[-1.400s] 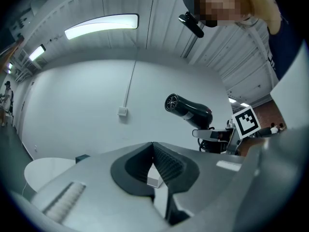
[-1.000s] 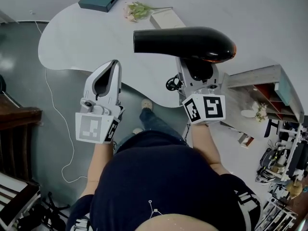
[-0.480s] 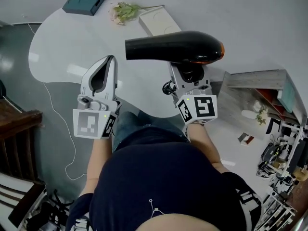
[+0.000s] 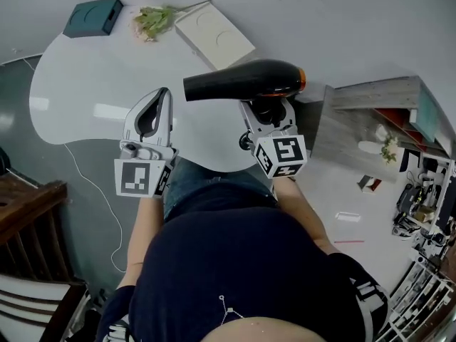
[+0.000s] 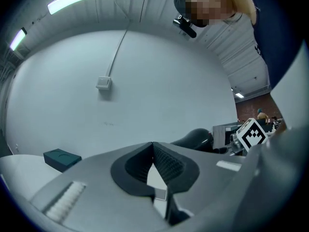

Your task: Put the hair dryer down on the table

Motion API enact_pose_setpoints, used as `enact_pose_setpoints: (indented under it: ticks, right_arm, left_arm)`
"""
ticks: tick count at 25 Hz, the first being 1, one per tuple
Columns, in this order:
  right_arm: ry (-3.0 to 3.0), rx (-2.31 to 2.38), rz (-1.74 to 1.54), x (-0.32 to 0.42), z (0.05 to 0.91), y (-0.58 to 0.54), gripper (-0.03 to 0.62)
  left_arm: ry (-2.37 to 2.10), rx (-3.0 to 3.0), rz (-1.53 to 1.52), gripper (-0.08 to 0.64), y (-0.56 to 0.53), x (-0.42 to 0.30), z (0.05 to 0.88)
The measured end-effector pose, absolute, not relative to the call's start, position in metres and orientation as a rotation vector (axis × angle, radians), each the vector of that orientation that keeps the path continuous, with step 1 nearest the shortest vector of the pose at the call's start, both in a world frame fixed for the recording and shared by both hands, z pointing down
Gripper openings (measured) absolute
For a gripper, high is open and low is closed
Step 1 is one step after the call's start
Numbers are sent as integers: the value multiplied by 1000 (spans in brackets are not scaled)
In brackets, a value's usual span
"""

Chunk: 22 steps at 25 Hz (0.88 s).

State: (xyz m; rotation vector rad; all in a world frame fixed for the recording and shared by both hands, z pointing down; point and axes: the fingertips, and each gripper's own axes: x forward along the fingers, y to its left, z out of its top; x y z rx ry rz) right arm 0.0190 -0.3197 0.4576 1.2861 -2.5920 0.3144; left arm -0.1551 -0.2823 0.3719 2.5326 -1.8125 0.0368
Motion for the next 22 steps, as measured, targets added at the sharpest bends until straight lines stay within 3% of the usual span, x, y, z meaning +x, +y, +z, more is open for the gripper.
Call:
enact_pose_setpoints:
  ticks: [22]
  right_arm:
    - [-2210, 1107, 725, 26, 609, -305, 259]
  left_arm:
    - [-1374, 2592, 222, 12, -314, -123, 444]
